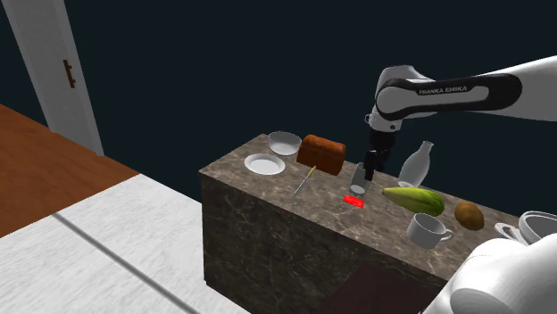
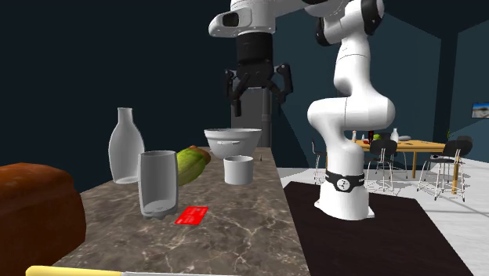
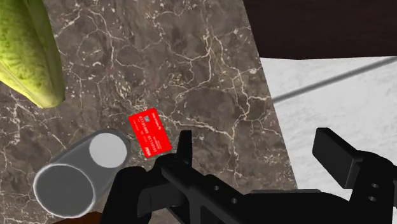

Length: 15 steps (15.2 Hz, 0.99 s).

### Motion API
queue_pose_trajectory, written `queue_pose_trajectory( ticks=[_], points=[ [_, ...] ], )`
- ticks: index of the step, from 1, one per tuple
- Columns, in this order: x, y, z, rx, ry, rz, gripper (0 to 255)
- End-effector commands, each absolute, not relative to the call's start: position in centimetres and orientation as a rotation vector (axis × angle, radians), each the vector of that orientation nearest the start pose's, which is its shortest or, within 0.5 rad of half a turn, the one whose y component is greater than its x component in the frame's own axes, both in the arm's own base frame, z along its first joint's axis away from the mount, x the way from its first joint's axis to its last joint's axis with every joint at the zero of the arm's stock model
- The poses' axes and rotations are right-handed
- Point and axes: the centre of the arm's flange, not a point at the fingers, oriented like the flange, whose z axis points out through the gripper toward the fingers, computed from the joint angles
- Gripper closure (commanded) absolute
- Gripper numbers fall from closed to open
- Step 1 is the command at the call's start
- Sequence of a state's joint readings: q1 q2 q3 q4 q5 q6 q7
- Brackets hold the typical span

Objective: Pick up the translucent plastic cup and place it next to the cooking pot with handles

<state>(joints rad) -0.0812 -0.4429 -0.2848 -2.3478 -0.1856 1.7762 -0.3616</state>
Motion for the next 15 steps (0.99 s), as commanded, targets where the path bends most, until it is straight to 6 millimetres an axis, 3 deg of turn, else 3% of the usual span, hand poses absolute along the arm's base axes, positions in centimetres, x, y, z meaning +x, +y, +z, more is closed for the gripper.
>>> queue_pose_trajectory(
  ticks=[1, 15],
  points=[
    [38.3, -18.9, 47.3, -3.135, -0.147, 0.228, 0],
    [47.1, -33.0, 40.6, -3.115, -0.267, 0.167, 0]
  ],
)
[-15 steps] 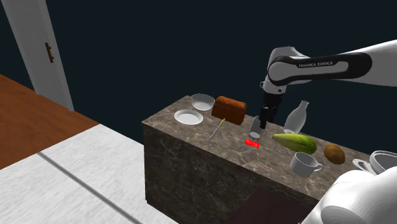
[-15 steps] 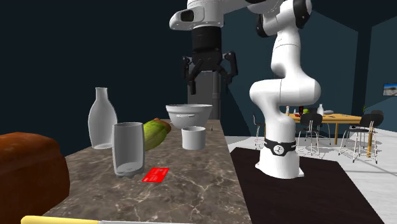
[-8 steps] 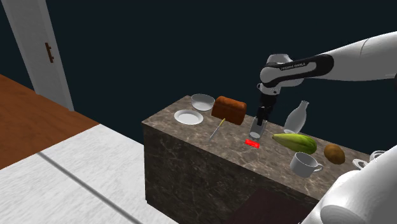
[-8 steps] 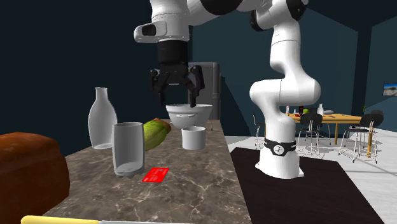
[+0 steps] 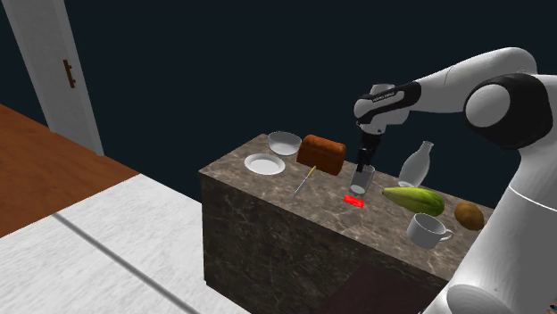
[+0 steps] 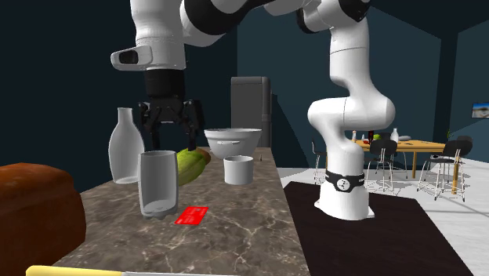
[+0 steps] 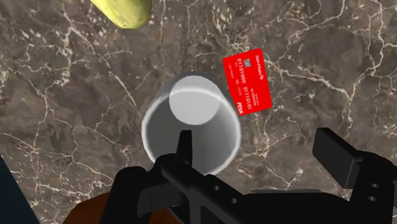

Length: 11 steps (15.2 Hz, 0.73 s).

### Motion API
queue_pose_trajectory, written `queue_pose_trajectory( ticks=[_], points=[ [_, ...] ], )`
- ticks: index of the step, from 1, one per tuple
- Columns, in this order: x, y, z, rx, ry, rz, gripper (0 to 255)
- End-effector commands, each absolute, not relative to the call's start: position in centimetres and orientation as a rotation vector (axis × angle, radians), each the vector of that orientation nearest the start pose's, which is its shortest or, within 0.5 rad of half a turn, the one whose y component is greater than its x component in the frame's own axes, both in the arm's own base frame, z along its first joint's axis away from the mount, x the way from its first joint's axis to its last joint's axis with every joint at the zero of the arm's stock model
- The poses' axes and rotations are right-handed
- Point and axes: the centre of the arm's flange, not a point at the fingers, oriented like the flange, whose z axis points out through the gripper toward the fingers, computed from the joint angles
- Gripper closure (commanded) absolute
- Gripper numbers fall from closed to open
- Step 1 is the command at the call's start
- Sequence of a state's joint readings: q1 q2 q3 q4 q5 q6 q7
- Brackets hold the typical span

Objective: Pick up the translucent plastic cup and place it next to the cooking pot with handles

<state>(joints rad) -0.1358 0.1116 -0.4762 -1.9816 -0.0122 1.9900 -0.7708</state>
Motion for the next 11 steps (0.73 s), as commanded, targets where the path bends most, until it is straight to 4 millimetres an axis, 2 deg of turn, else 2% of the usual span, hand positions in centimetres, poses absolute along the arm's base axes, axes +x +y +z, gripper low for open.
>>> queue_pose_trajectory(
  ticks=[1, 7, 11],
  points=[
    [47.0, -33.0, 40.1, -3.115, -0.267, 0.167, 0],
    [46.7, -33.0, 36.9, -3.115, -0.267, 0.167, 0],
    [46.7, -33.0, 36.6, -3.115, -0.267, 0.167, 0]
  ],
)
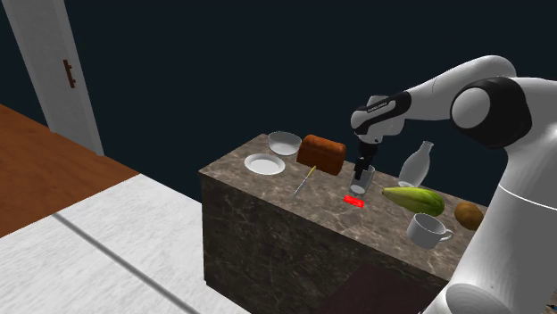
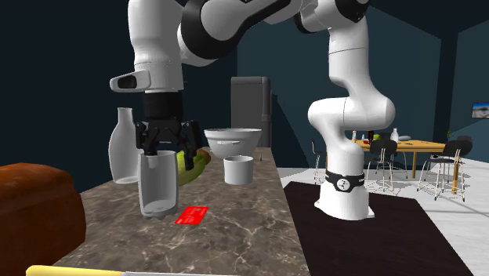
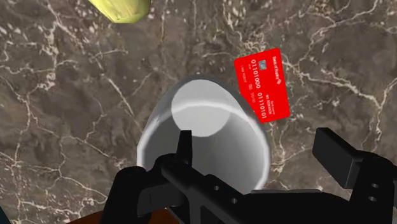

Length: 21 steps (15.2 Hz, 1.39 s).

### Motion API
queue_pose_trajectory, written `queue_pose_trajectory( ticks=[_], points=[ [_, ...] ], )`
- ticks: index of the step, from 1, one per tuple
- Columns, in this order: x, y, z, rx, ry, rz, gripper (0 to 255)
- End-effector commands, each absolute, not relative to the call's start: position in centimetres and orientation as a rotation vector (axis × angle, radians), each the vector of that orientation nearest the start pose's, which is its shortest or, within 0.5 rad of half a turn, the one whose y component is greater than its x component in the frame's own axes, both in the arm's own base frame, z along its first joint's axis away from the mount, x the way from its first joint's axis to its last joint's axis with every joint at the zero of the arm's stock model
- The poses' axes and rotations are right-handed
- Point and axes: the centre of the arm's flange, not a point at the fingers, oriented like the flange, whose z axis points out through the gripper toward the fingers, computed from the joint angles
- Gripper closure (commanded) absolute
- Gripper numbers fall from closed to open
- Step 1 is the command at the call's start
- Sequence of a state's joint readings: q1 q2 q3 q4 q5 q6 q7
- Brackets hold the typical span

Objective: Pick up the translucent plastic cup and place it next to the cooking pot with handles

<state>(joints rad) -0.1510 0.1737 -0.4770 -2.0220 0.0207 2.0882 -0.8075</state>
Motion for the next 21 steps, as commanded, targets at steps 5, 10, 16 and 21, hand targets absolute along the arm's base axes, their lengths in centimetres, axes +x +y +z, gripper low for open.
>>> queue_pose_trajectory(
  ticks=[5, 10, 16, 21],
  points=[
    [46.7, -33.0, 36.6, -3.115, -0.267, 0.167, 255],
    [46.7, -33.0, 36.6, -3.115, -0.267, 0.167, 255],
    [46.7, -33.0, 37.7, -3.115, -0.267, 0.167, 255],
    [46.7, -33.0, 40.3, -3.115, -0.267, 0.167, 255]
  ],
)
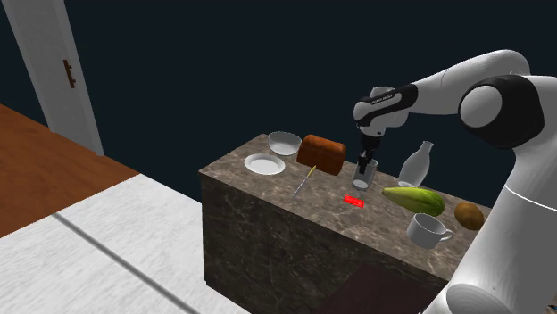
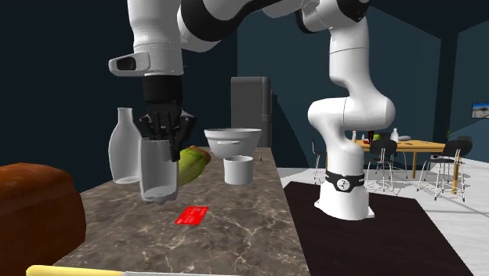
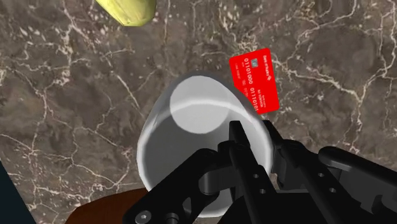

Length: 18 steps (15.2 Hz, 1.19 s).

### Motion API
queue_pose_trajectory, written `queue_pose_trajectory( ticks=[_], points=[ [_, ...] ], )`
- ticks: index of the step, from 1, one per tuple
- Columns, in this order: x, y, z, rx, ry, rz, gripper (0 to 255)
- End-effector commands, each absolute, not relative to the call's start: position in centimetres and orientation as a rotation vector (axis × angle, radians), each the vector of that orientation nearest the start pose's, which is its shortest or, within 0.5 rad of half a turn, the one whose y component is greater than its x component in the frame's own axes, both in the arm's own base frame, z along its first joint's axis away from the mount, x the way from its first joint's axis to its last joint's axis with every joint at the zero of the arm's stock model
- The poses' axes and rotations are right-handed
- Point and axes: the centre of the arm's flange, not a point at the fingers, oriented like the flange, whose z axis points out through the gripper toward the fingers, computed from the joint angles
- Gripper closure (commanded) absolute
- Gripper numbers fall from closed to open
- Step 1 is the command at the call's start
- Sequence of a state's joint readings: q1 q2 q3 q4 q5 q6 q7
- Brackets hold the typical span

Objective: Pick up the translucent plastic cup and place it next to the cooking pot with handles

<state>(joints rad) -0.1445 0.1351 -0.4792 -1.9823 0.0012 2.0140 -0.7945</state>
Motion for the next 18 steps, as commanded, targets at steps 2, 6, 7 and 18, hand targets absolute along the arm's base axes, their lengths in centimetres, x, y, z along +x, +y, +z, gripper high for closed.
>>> queue_pose_trajectory(
  ticks=[2, 6, 7, 18],
  points=[
    [46.7, -33.0, 41.4, -3.115, -0.267, 0.167, 255],
    [46.7, -33.0, 43.5, -3.115, -0.267, 0.167, 255],
    [46.7, -33.0, 44.0, -3.115, -0.267, 0.167, 255],
    [46.7, -33.0, 49.8, -3.115, -0.267, 0.167, 255]
  ],
)
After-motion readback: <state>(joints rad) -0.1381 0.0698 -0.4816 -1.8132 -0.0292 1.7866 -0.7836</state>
